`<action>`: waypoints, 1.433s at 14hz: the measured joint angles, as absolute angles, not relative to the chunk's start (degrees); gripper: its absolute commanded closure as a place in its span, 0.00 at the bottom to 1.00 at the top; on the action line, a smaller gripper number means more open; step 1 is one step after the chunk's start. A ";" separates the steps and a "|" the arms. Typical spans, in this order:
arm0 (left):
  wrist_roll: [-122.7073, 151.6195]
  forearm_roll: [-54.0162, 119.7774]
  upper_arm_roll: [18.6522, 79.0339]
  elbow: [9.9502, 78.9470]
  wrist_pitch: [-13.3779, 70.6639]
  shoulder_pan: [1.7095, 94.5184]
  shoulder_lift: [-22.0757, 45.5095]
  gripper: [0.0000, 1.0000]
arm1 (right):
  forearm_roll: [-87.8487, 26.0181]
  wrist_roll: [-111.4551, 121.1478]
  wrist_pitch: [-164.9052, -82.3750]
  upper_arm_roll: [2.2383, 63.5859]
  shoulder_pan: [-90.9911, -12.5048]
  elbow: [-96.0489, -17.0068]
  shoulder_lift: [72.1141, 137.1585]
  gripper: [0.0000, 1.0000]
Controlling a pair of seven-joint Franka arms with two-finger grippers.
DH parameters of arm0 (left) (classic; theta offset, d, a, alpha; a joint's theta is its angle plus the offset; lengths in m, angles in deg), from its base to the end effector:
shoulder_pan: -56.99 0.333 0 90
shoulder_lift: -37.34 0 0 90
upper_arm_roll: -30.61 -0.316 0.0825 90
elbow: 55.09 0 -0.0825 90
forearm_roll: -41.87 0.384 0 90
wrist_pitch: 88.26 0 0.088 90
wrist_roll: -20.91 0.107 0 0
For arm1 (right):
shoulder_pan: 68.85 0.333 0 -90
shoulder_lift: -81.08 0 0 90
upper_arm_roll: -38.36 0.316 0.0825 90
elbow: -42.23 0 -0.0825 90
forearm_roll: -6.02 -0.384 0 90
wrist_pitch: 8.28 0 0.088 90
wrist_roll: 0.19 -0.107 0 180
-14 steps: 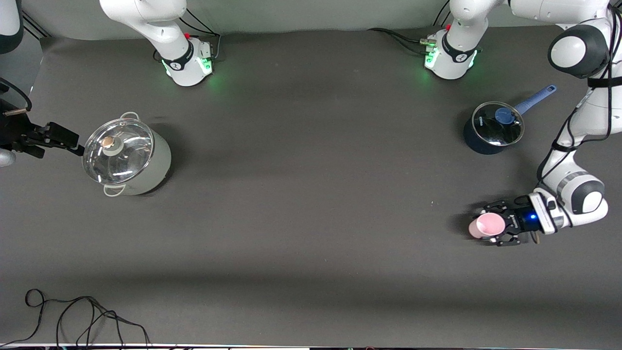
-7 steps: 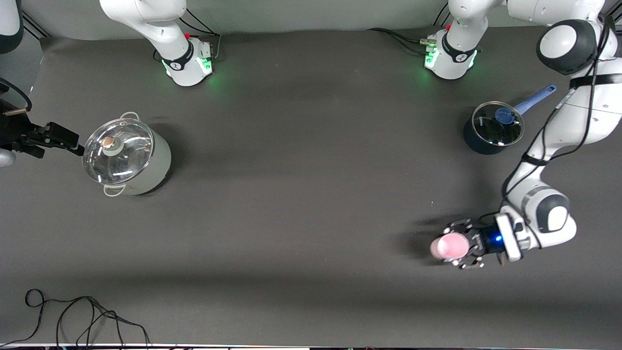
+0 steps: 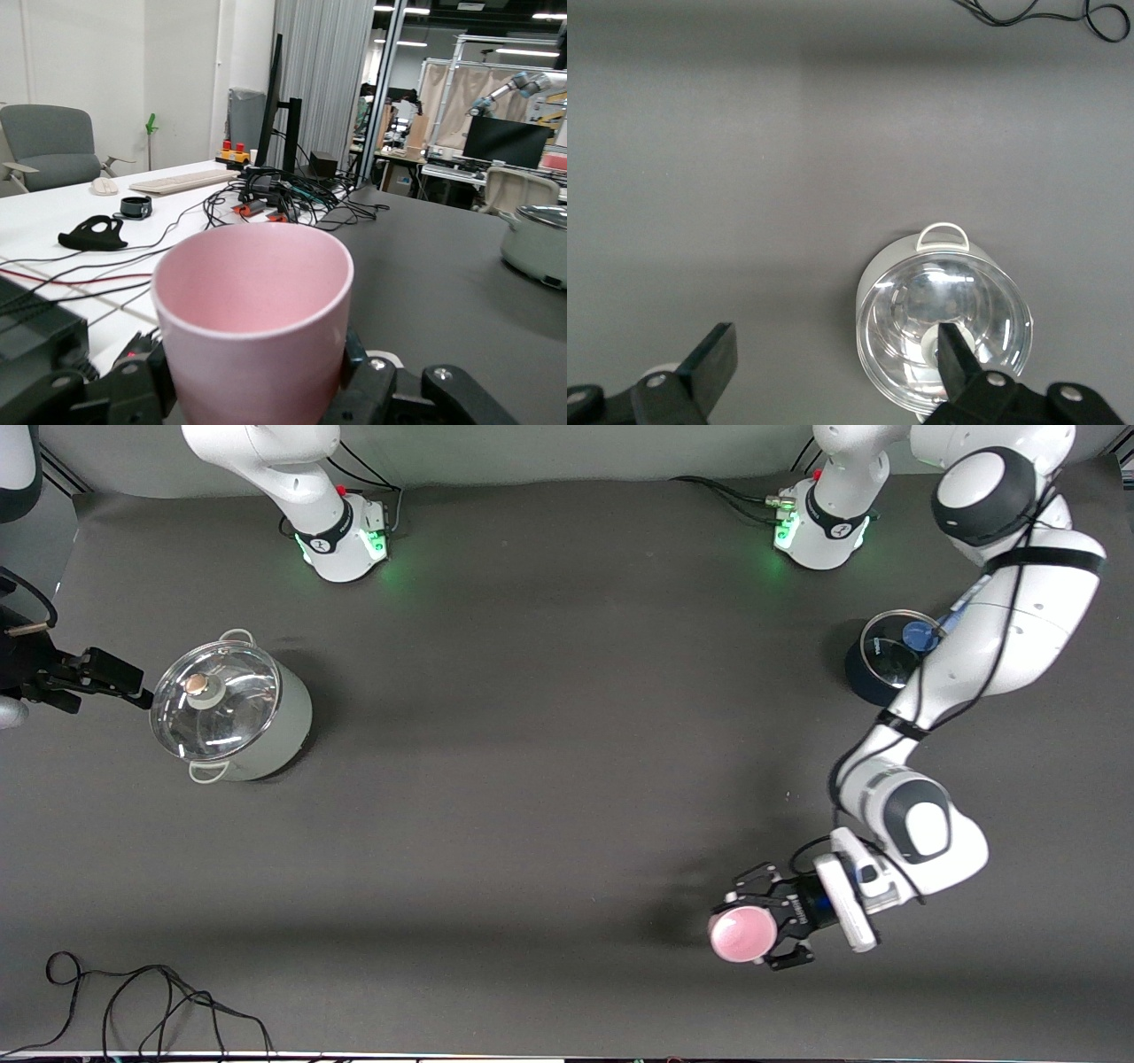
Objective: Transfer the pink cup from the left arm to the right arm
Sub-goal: 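Carry the pink cup with the left gripper toward the table middle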
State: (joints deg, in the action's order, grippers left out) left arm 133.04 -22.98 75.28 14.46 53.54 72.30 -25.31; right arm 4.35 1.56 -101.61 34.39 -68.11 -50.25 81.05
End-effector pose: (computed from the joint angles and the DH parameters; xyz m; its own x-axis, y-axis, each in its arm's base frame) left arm 0.7665 -0.1838 0.2535 0.1865 -0.0962 0.9777 -0.9102 -0.3914 0.1351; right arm 0.5584 -0.0286 0.6095 0.9995 -0.0275 0.0162 -0.0271 -0.9992 -0.0287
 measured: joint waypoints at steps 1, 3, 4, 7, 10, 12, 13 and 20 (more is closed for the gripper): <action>131.45 -22.98 75.82 13.13 55.75 70.52 -25.09 1.00 | 4.35 -0.37 -101.03 34.39 -68.10 -49.94 80.97 0.00; 128.48 -22.96 77.76 11.39 61.53 67.37 -24.20 1.00 | 4.35 -4.70 -99.33 34.46 -68.01 -48.98 80.66 0.00; 127.28 -22.94 79.41 10.98 65.62 65.83 -23.72 1.00 | 4.35 -8.40 -98.97 34.65 -67.97 -48.50 80.42 0.00; 123.42 -22.92 83.35 10.21 78.29 60.17 -21.96 1.00 | 4.34 -27.86 -96.62 35.41 -66.34 -46.69 79.96 0.00; 118.68 -22.85 83.67 8.36 88.91 53.09 -20.22 1.00 | 4.34 -48.78 -95.31 35.77 -63.93 -45.32 79.83 0.00; 116.23 -22.74 83.59 6.84 94.98 48.50 -19.42 1.00 | 4.31 -54.72 -94.96 35.93 -63.46 -44.89 79.83 0.00; 115.56 -22.73 83.53 6.33 97.37 46.56 -19.03 1.00 | 4.30 -55.71 -94.68 36.03 -63.31 -44.68 79.82 0.00; 114.81 -22.39 82.89 3.76 106.03 37.31 -18.12 1.00 | 4.13 -56.22 -93.66 37.19 -63.25 -43.62 79.85 0.00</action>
State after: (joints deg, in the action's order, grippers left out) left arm 114.81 -22.39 82.89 3.76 106.03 37.31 -18.12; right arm 4.13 -56.22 -93.66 37.19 -63.25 -43.62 79.85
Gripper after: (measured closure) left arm 0.317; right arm 0.000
